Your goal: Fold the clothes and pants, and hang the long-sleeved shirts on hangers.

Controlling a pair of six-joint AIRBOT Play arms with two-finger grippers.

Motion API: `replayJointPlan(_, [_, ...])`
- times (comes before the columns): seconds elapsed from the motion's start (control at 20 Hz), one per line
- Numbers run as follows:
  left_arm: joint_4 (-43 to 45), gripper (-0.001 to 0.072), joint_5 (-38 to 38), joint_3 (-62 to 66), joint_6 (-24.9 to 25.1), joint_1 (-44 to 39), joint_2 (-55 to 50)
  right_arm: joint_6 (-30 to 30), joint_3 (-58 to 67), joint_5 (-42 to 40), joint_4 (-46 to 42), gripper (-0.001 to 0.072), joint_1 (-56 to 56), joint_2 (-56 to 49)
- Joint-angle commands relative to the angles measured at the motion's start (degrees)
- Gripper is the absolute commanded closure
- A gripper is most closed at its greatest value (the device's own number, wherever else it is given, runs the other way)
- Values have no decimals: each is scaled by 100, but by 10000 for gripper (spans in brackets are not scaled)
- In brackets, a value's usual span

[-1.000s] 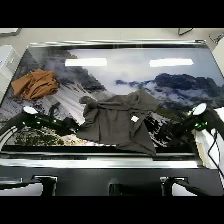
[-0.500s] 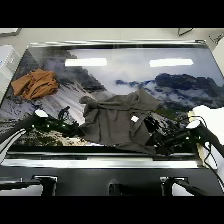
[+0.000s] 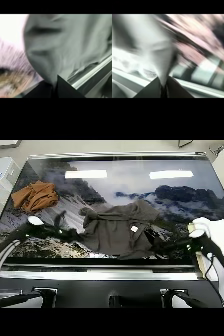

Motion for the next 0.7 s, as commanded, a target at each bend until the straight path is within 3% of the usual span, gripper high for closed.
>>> replayJointPlan(0.0, [-33,686,-2,1255,411,240,938,-146,1725,-120,118,667,-20,621])
replayJointPlan(0.15, [-37,686,350,3333,308,610,1845,-149,4164,-1314,96,666,-20,1414])
replayJointPlan(0.3, [-35,685,1283,5104,157,815,2605,-149,5943,-2562,94,666,-17,2122])
replayJointPlan(0.45, [-37,685,1993,5528,96,730,3357,-144,6494,-2951,92,666,-17,2804])
replayJointPlan(0.65, [-31,685,2323,5528,98,737,3805,-105,6494,-3051,79,666,-20,3150])
